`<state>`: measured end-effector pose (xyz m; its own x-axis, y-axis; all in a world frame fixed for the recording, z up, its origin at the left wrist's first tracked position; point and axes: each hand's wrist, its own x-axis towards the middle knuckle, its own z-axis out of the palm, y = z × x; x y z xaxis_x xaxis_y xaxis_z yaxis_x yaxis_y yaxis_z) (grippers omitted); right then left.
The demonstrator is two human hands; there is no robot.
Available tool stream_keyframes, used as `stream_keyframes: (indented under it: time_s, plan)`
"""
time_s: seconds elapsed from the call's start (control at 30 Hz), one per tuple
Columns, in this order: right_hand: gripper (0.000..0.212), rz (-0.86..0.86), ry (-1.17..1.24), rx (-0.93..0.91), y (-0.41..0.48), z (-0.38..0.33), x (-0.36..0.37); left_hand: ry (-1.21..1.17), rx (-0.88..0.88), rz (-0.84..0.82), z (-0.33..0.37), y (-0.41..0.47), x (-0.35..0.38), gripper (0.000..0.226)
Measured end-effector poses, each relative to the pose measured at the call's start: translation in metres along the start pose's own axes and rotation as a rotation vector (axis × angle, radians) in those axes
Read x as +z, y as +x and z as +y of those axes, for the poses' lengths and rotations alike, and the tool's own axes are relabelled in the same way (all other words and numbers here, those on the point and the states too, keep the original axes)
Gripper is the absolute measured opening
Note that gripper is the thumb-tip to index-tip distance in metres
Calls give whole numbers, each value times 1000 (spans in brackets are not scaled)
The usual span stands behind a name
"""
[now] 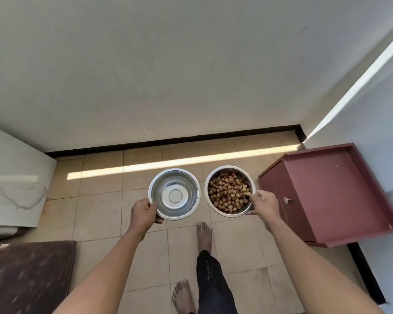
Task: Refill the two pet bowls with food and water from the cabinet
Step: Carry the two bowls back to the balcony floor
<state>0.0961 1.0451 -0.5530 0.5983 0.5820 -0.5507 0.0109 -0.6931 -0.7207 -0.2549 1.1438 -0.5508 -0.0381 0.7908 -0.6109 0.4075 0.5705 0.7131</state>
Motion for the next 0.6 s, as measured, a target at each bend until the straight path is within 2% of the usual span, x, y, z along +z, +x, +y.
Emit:
stream_keyframes:
  time_s: [0.23,0.47,0.6]
  plan:
    - [16,14,-11,23,137,20,57,-8,-56,29,-25,134,65,18]
    - [31,-25,-33,20,278,80,124,-47,-61,38,-72,277,139,18]
    - [23,-44,-33,58,349,119,160,-61,-76,41,-110,351,174,19]
